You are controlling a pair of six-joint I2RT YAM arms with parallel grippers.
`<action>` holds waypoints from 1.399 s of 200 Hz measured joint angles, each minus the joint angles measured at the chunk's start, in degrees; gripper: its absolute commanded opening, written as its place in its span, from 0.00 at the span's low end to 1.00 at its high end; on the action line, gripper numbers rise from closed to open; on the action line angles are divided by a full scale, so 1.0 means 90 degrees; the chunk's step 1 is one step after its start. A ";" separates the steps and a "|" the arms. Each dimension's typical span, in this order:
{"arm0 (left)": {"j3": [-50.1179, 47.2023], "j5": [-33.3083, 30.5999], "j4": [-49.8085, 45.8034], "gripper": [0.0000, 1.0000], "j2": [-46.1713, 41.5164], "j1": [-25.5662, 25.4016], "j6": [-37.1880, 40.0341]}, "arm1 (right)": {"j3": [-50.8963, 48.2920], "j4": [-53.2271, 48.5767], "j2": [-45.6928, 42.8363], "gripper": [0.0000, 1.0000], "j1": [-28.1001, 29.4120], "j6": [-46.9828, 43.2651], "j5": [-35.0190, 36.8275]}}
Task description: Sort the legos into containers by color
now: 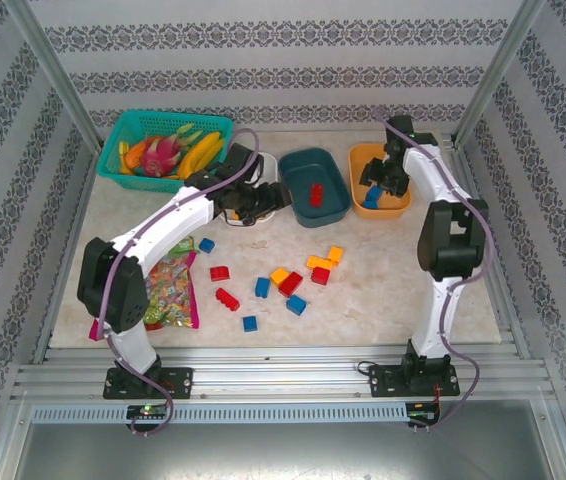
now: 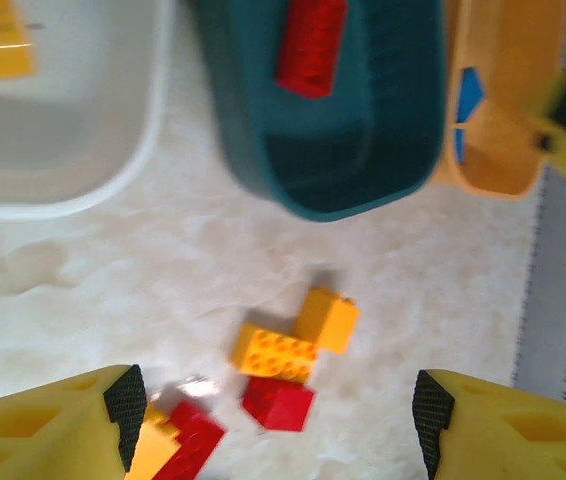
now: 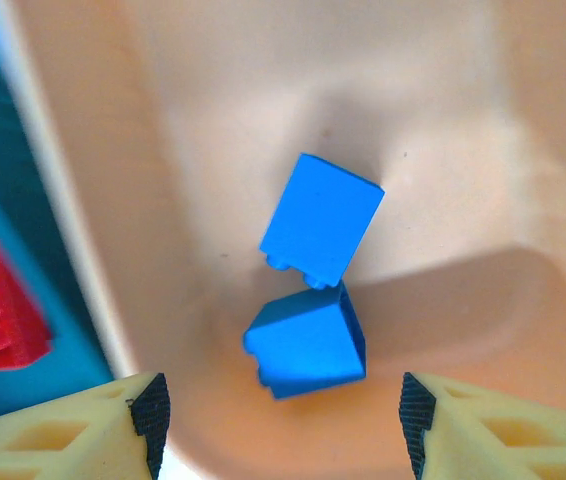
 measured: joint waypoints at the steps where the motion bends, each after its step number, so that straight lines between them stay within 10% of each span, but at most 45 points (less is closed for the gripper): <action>1: -0.0012 -0.0017 -0.0019 0.73 -0.0015 0.0000 -0.0005 | -0.0017 0.0010 -0.0039 0.64 0.0007 0.0000 -0.0005; 56: -0.1360 -0.1173 -0.1243 0.80 -0.0981 0.0041 0.0058 | -0.3113 0.2232 -0.3667 0.70 0.1928 -0.0041 -0.1064; 98: -0.2217 -0.1260 -0.1586 0.79 -0.0826 0.0311 0.0279 | -0.5251 0.3106 -0.4639 0.70 0.3648 0.0352 -0.1537; 188: -0.1149 -0.1819 -0.2450 0.86 0.0525 0.0527 0.2674 | -0.5948 0.3249 -0.5117 0.70 0.4068 0.0867 -0.1413; 280: -0.2310 -0.0816 -0.1129 0.87 -0.0755 0.0653 -0.1758 | -0.5996 0.3254 -0.5153 0.70 0.4068 0.0896 -0.1409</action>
